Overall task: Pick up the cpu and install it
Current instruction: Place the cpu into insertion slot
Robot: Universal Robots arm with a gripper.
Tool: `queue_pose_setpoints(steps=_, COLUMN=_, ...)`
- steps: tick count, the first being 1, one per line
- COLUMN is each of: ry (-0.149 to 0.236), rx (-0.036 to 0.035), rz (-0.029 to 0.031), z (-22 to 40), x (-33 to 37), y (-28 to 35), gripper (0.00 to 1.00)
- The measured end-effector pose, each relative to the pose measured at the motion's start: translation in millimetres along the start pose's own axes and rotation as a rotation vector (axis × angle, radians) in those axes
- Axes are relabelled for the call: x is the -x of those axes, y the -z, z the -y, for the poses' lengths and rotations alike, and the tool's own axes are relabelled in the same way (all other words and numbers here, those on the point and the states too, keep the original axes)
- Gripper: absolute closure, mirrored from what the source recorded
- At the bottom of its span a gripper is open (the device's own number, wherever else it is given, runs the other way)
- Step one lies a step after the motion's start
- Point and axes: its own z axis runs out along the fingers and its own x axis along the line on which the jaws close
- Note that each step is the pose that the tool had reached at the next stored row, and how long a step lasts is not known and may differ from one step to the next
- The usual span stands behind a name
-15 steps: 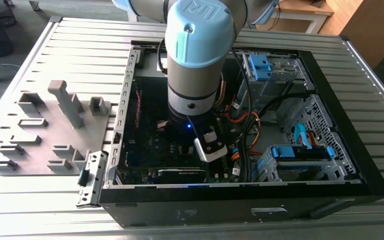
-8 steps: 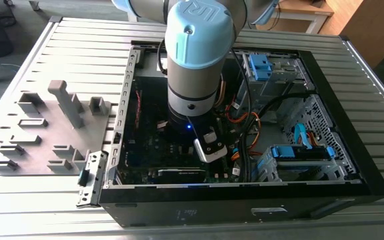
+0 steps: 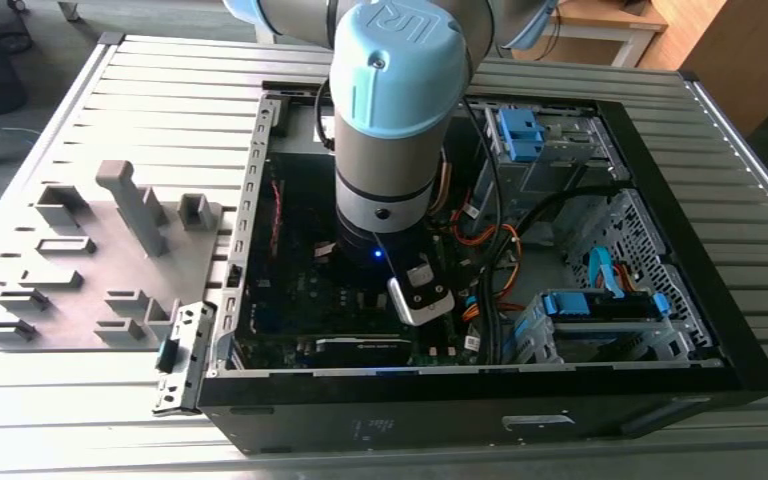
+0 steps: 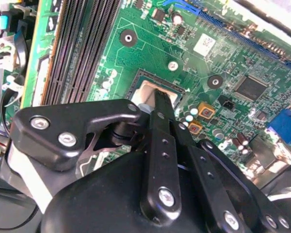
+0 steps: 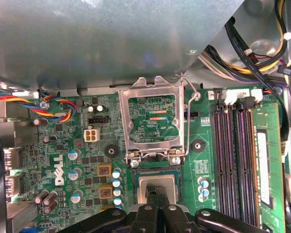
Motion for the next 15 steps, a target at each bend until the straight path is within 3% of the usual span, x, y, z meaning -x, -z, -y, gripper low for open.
queue_pose_setpoints(steps=4, ry=0.0, rx=0.0017, rz=0.0007, z=-0.3, x=0.1, y=1.6, gripper=0.89)
queue_pose_setpoints(steps=9, ry=0.0, rx=0.0002, rz=0.0001, z=-0.6, x=0.2, y=14.8, gripper=0.89)
queue_pose_setpoints(steps=15, ry=0.0, rx=0.0002, rz=0.0001, z=-0.6, x=0.2, y=15.7, gripper=0.89)
